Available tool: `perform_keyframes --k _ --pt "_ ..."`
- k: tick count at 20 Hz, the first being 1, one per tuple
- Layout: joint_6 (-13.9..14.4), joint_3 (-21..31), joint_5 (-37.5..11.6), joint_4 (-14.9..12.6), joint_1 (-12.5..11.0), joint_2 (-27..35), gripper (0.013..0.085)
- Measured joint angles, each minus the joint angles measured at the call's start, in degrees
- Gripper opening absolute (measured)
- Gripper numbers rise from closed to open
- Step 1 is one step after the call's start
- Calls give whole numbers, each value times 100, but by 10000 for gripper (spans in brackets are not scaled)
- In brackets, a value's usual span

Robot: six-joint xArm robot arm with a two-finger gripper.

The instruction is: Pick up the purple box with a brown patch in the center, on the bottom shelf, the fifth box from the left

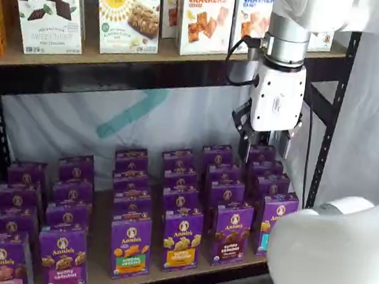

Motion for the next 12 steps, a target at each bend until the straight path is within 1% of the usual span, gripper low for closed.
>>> perform_keyframes --k 1,2,12 --pt "-122 75 -102 201 -96 -107 850" --pt "-143 92 -126 246 -108 -140 850" --pt "5 127 -27 255 42 -299 850"
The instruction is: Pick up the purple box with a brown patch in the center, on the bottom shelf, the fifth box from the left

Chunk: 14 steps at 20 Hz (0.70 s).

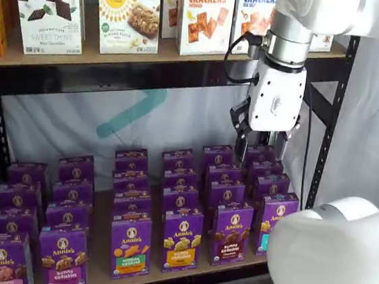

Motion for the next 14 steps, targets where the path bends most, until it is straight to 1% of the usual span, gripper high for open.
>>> perform_keyframes --k 9,14 --pt "150 195 -173 -51 151 11 850" --pt "308 334 -389 -278 276 218 850"
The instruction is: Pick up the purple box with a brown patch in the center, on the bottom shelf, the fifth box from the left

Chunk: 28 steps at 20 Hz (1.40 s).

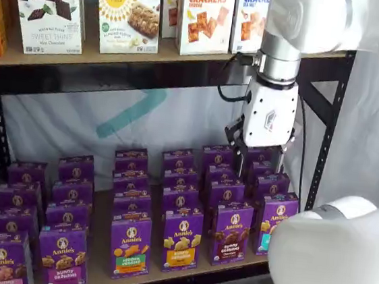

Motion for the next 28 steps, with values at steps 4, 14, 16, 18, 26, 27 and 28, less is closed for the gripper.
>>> perform_keyframes --k 4,14,16,18,26,27,28 --pt "24 203 -392 -56 16 198 850" --pt "-222 991 -2688 -67 -211 1290 850" --pt "-207 1011 -2977 -128 -232 1590 850" --pt "-219 1048 -3357 -168 -270 1904 850" --pt "-332 1083 -4984 -307 -493 3232 850" --pt "-310 1044 -5103 -364 -521 3405 850" --pt "-358 988 -5190 -344 -550 3600 850"
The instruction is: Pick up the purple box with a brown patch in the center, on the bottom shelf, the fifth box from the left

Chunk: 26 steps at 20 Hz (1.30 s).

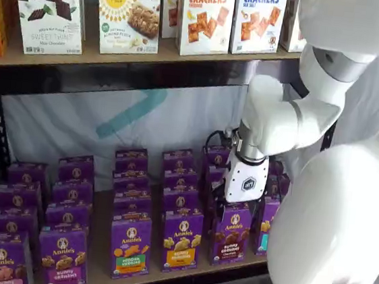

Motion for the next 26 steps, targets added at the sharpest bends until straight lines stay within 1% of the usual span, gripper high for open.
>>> perform_keyframes --k 1,3,4,5,6,7,9,10,14,16,18,20,21,22,23,25,26 --pt "-76 -47 -87 58 -24 175 850" --pt "-554 -68 -427 552 -38 482 850" --pt "-834 -87 -575 843 -34 627 850" --pt "-1037 -122 -644 1060 -33 752 850" --pt "-1122 -154 -692 1136 -43 855 850" --pt "-1148 -184 -747 1139 -65 953 850" --pt "-1361 -253 -863 1315 -100 1166 850" --pt "-1344 -280 -923 1266 -130 1252 850" --pt "-594 -430 -1128 257 -347 1620 850" --pt "-408 -507 -1212 -18 -425 1783 850" --pt "-304 -600 -1309 -208 -505 1973 850" --pt "-105 -681 -1426 -514 -606 2155 850" --pt "-91 -724 -1469 -567 -643 2240 850" --pt "-214 -762 -1504 -455 -653 2321 850" --pt "-457 -803 -1574 -215 -654 2428 850" --pt "-826 -878 -1677 158 -654 2597 850" --pt "-950 -948 -1706 264 -677 2715 850"
